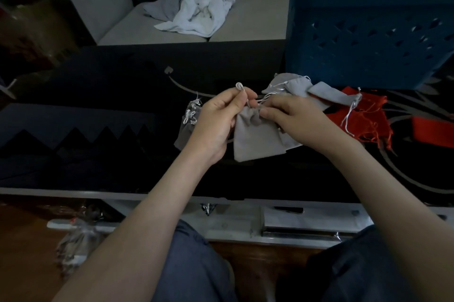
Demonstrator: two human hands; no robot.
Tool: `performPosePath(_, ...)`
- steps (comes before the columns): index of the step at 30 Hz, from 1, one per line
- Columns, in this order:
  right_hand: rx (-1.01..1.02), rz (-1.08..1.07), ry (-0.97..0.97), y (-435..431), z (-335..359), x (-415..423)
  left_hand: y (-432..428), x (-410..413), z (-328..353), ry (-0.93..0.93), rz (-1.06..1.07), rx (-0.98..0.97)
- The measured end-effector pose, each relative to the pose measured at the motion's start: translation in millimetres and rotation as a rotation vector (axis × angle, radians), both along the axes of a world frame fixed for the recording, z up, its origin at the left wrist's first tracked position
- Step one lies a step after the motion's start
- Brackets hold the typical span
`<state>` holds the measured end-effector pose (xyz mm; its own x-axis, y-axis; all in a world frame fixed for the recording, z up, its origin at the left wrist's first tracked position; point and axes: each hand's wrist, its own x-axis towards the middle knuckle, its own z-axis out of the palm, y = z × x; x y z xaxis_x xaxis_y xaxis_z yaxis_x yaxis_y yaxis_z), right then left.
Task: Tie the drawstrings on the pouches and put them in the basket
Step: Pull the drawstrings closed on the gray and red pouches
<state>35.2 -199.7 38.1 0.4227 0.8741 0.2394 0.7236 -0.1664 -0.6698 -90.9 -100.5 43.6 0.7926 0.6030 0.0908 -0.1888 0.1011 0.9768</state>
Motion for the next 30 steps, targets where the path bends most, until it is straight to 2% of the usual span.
performPosePath(6, -0.157, 0.048, 0.156, -9.3, 1.2, 10.7, 12.4, -0.2, -10.9, 0.141, 0.034, 0.191)
performPosePath(16, -0.106, 0.049, 0.514, -8.7, -3.1, 9.0, 13.3, 5.1, -19.6, 0.248, 0.022, 0.294)
performPosePath(21, -0.165, 0.17, 0.46, -8.5, -6.0, 1.4, 13.5, 4.1, -20.9, 0.241, -0.005, 0.303)
performPosePath(25, -0.211, 0.14, 0.347, -5.0, -8.6, -0.5, 12.3, 4.4, -19.8, 0.267, -0.026, 0.329)
performPosePath(30, -0.188, 0.084, 0.311, -4.9, -7.9, 1.9, 10.8, 3.5, -17.4, 0.325, -0.081, 0.284)
